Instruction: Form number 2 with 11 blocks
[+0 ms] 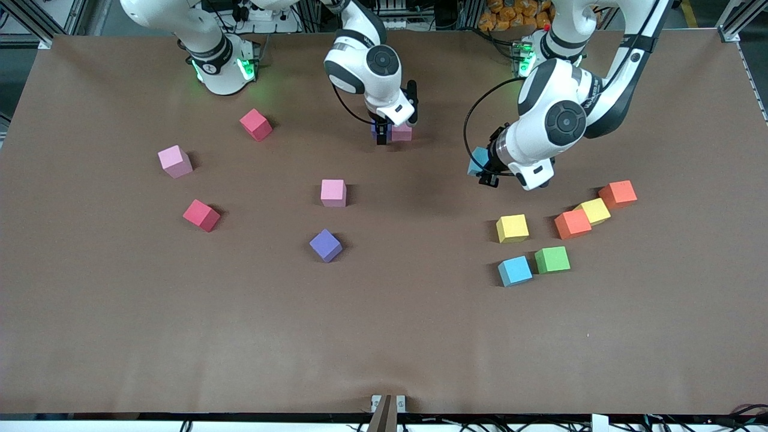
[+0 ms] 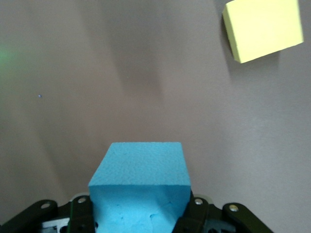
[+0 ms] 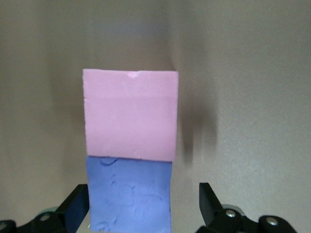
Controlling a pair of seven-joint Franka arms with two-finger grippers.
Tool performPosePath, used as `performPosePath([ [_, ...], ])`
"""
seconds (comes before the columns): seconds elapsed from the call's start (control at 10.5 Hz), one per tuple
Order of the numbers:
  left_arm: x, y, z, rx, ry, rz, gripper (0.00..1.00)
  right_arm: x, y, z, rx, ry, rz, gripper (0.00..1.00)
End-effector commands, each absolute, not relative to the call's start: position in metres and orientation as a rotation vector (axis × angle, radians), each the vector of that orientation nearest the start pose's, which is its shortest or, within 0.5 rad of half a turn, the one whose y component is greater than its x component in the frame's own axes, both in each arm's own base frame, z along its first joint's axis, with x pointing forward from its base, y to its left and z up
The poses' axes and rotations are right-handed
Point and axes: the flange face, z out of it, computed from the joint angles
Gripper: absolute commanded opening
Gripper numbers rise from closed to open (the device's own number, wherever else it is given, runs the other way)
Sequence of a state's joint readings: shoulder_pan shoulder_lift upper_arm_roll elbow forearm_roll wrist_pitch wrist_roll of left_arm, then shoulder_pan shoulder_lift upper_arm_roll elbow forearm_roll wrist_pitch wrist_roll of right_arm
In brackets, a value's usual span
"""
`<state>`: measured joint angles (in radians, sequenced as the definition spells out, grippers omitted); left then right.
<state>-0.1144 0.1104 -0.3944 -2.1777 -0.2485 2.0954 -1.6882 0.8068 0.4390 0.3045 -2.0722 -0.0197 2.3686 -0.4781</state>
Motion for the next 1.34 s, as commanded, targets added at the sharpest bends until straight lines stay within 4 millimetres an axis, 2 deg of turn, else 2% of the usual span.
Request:
performPosePath([
  [0.0,0.428,-0.265,0.327,-2.428,-1.871,0.446,0.0,0.255,0.511,0.241,2.223,2.258,-0.251,1.0],
  [0.19,0.414,-0.274,0.321,-2.443,-1.869,0.456,0.0,0.262,0.506,0.253,2.235,2.237,-0.256,1.0],
  [0.38,0.404,-0.279,0.316,-2.447,-1.894,0.469,0.0,0.282,0.5,0.269,2.292,2.184,-0.243,1.0],
  [0.67,0.385,-0.295,0.304,-2.453,-1.925,0.513,0.0,0.357,0.49,0.311,2.467,2.022,-0.171,1.0],
  [0.86,0.359,-0.316,0.29,-2.469,-1.914,0.528,0.0,0.411,0.457,0.323,2.61,1.85,-0.132,1.0],
  [1.05,0.344,-0.324,0.285,-2.437,-1.977,0.572,0.0,0.474,0.41,0.33,2.737,1.68,-0.08,1.0],
  [1.15,0.334,-0.328,0.277,-2.423,-2.022,0.553,0.0,0.504,0.393,0.342,2.784,1.617,-0.033,1.0],
  [1.24,0.327,-0.331,0.272,-2.408,-2.059,0.528,0.0,0.524,0.38,0.356,2.826,1.552,0.019,1.0],
])
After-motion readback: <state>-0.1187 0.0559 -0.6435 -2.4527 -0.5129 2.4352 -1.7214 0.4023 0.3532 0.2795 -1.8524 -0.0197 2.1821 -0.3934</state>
